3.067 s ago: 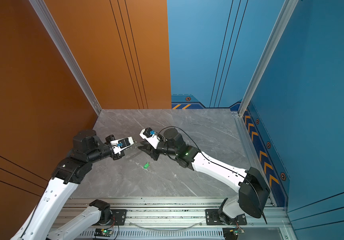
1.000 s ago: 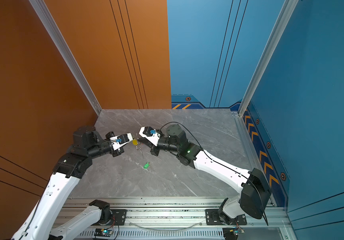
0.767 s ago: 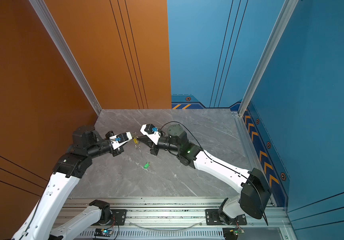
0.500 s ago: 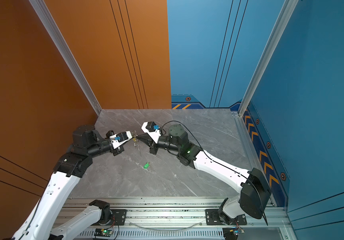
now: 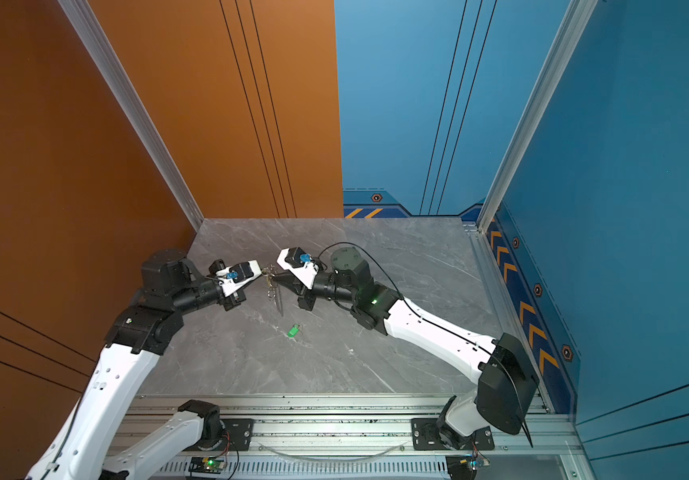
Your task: Remove the keys from the keyring
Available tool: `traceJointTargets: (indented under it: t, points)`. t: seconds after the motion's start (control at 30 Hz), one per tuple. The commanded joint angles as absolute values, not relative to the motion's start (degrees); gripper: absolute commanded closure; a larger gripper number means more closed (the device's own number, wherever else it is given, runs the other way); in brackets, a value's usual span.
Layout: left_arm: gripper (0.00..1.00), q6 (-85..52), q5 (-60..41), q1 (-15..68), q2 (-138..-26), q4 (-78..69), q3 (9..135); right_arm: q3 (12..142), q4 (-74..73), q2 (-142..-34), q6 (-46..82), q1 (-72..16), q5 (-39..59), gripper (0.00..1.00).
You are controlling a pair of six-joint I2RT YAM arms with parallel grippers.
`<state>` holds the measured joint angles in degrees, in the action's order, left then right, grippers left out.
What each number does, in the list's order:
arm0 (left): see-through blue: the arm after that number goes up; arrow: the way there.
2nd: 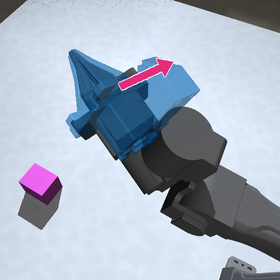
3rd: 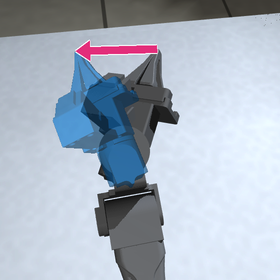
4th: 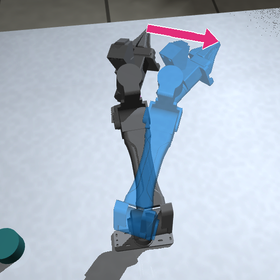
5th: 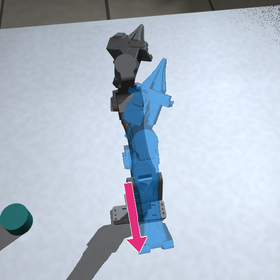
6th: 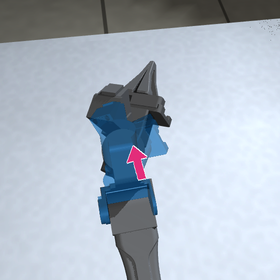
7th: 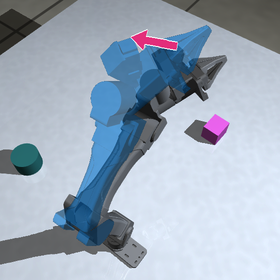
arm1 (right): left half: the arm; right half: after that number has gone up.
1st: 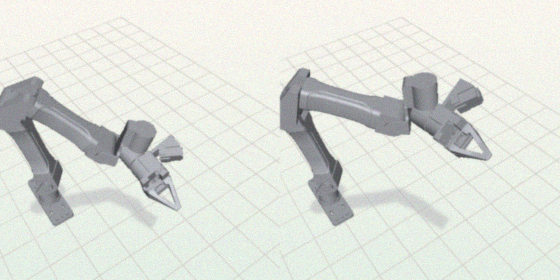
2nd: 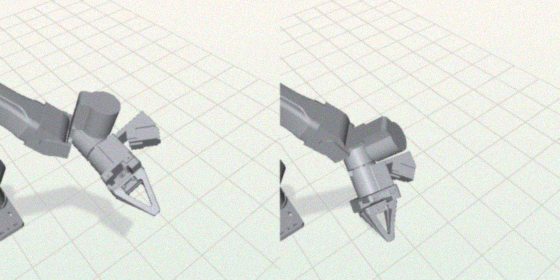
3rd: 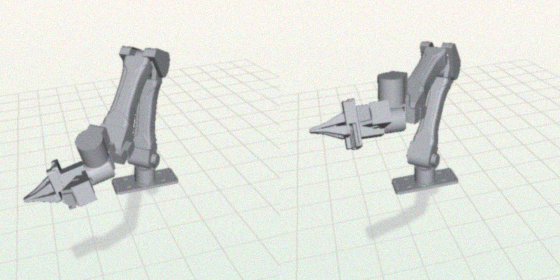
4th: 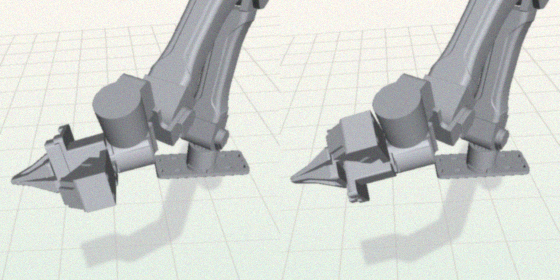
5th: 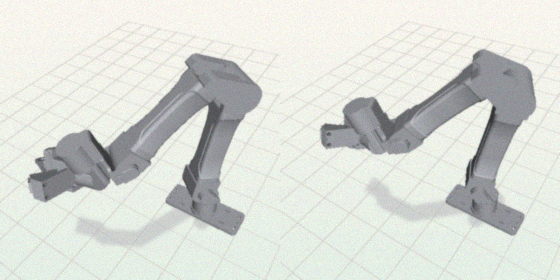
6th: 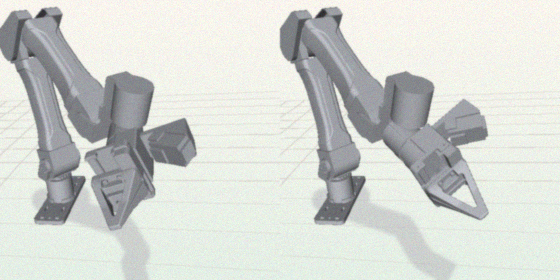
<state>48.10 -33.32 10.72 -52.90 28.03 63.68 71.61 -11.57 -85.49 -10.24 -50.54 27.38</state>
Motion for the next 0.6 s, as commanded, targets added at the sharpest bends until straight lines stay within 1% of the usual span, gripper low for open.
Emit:
traceJointTargets:
  t: [0.0,0.27,0.4,0.43,0.57]
  points:
    - [1.00,46.1,-34.1,9.9,-51.5,27.7,64.3,74.9,-2.8,-86.3,-15.9,-51.4,26.7,1.00]
    - [1.00,46.0,-34.2,13.2,-51.4,29.9,64.7,79.5,1.9,-89.2,-14.3,-51.3,26.3,1.00]
    - [1.00,46.5,-33.3,14.8,-51.7,30.7,64.6,80.7,2.5,-90.0,-13.3,-51.3,26.9,0.97]
    - [1.00,46.6,-33.3,14.9,-51.8,30.7,64.6,80.6,2.0,-90.0,-12.7,-51.2,27.2,0.95]
    - [1.00,44.7,-34.2,13.0,-51.4,27.8,63.9,79.9,-0.6,-89.6,-10.1,-50.6,30.3,0.80]
